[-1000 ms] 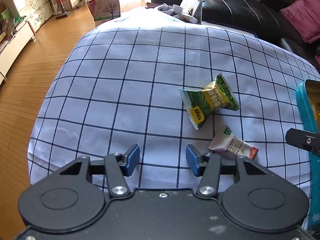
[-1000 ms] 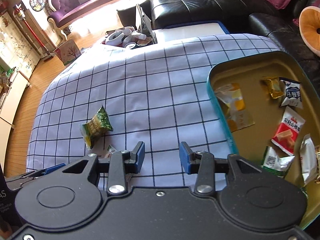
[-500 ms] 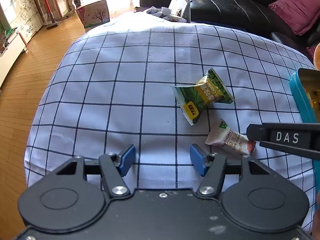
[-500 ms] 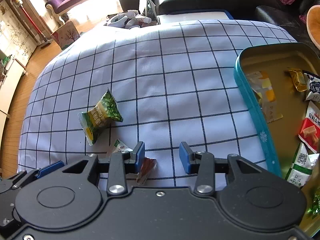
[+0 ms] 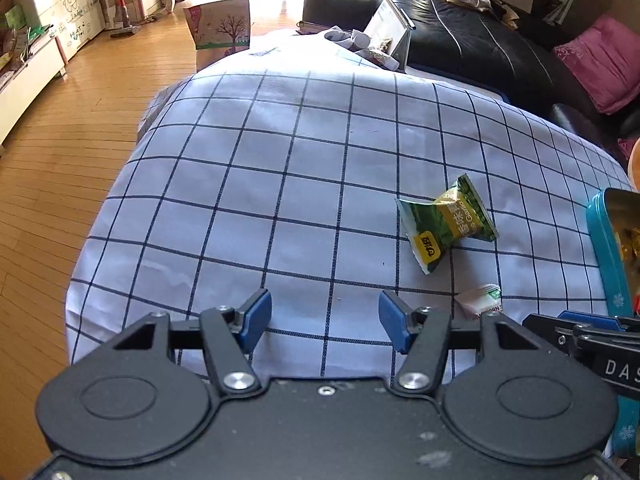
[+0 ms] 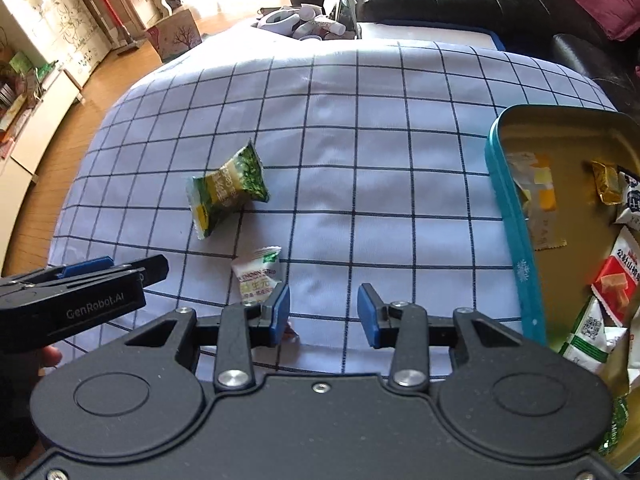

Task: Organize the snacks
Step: 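Grasp the small white hawthorn packet with the right gripper, then grasp the green pea packet with the left gripper while the right holds the white packet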

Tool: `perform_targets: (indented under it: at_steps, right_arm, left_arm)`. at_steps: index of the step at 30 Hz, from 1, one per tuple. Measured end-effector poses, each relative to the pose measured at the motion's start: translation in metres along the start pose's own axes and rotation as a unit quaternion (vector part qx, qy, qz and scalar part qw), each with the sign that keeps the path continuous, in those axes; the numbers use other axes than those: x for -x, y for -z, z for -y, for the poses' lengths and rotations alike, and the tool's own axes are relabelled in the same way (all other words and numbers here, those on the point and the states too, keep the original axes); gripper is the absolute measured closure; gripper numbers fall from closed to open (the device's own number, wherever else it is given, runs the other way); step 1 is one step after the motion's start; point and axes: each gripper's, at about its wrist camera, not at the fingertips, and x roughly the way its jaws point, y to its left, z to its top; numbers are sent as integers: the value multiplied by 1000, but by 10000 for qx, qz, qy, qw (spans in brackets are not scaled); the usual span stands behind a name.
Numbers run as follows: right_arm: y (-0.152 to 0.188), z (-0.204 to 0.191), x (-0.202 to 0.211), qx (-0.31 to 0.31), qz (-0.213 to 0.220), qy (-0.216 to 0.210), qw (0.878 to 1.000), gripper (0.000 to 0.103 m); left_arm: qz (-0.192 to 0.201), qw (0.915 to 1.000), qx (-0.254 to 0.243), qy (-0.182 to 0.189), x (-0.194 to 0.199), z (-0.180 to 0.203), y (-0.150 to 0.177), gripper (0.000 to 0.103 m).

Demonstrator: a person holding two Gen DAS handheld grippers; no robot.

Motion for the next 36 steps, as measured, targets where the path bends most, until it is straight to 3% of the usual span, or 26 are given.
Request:
perform_targets:
  at_steps: [5, 16, 21, 27, 32, 36]
  right_arm:
    - [2, -12, -2, 79, 74, -183, 9998, 54]
    - [11, -36, -22, 524, 16, 285, 9982, 55]
    - [14, -38, -18, 741, 102, 521, 9958, 73]
    - [13, -28, -4, 700, 272, 520, 9958, 77]
    - [6, 0, 13, 154, 416, 230, 9988, 77]
    - [-1, 24, 19, -382, 500, 60, 9980, 77]
  left_arm:
    - [130, 9998, 155, -44, 6, -10, -1, 42]
    - [285, 9995, 121, -65, 11, -8, 0, 42]
    - [330, 9994, -13, 117, 10, 0, 0, 42]
    - [554, 9970, -515, 168, 12, 20, 4, 42]
    - [691, 9915, -1043, 361, 11, 40, 7, 42]
    - [1012, 9814, -1580, 400, 13, 60, 7, 42]
